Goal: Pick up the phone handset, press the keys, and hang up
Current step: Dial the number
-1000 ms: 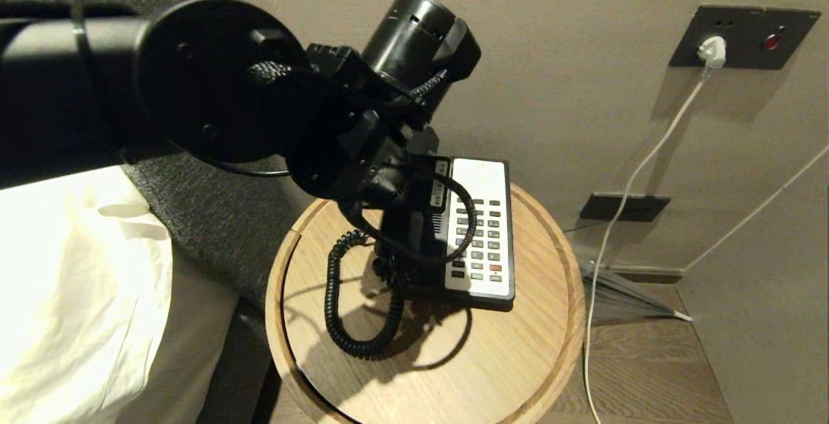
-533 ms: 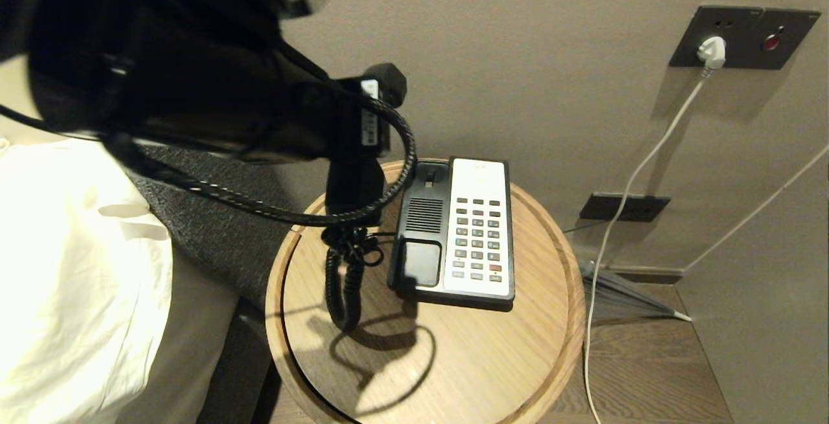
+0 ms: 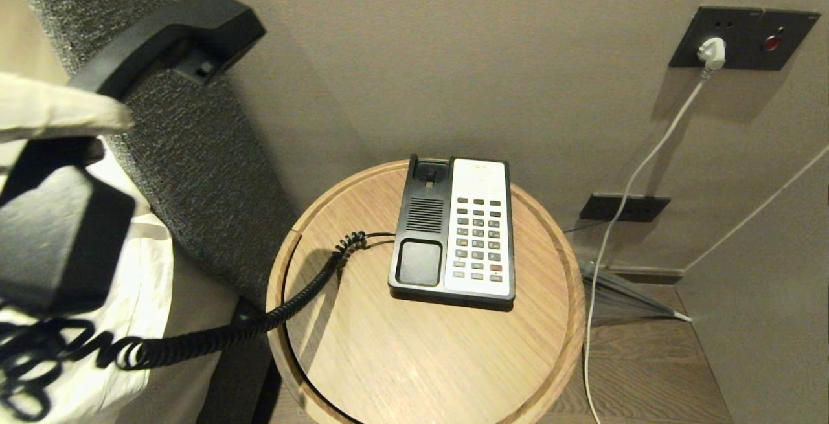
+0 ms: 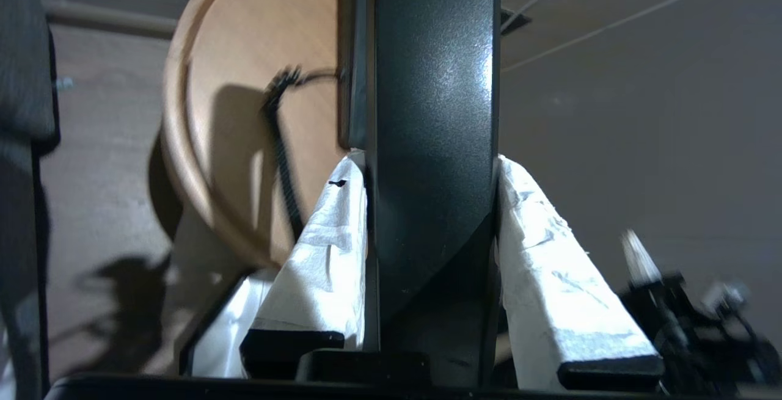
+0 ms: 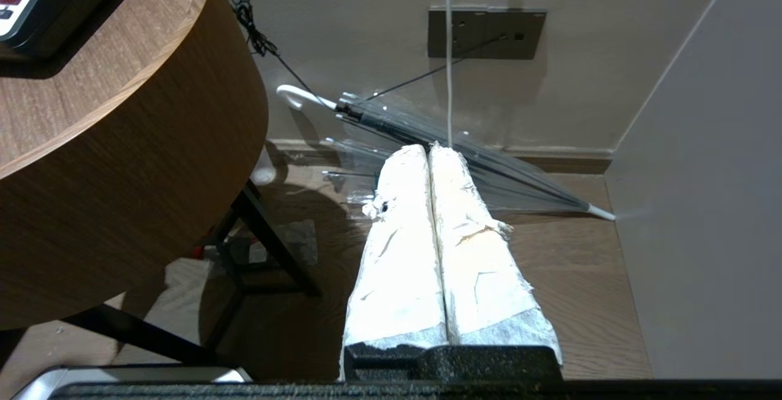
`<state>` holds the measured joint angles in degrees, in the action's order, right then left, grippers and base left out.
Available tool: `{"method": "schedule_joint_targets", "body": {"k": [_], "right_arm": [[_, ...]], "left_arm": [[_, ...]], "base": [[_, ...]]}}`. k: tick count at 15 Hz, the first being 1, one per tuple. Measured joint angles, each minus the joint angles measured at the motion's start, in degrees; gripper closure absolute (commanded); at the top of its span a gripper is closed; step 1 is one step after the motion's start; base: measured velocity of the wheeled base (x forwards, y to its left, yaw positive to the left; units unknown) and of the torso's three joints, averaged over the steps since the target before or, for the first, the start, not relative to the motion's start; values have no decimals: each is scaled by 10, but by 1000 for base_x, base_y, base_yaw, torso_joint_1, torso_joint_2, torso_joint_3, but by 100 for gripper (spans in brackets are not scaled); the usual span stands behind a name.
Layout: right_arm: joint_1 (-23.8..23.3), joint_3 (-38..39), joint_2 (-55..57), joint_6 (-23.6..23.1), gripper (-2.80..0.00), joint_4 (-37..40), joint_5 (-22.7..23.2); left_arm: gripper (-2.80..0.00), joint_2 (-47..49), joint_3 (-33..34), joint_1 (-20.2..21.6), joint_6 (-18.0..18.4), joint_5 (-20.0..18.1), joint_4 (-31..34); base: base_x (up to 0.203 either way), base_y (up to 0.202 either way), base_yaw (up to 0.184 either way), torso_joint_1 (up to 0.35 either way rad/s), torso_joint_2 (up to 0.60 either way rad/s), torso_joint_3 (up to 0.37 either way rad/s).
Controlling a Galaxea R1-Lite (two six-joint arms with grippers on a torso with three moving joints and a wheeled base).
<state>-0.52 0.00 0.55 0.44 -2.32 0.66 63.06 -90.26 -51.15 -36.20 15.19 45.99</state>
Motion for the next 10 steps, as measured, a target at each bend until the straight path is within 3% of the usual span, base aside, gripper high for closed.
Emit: {"method": "schedule_joint_targets", "body": {"k": [5, 10], "right_arm": [[0, 0, 0, 0, 0, 0, 0], [0, 0, 0, -13, 0, 2, 1]], "left_arm": [[0, -133, 88, 0, -48, -3, 37], [0, -166, 103, 1, -49, -1, 35]], "base": [[0, 0, 0, 0, 0, 0], [0, 0, 0, 0, 0, 0]]}}
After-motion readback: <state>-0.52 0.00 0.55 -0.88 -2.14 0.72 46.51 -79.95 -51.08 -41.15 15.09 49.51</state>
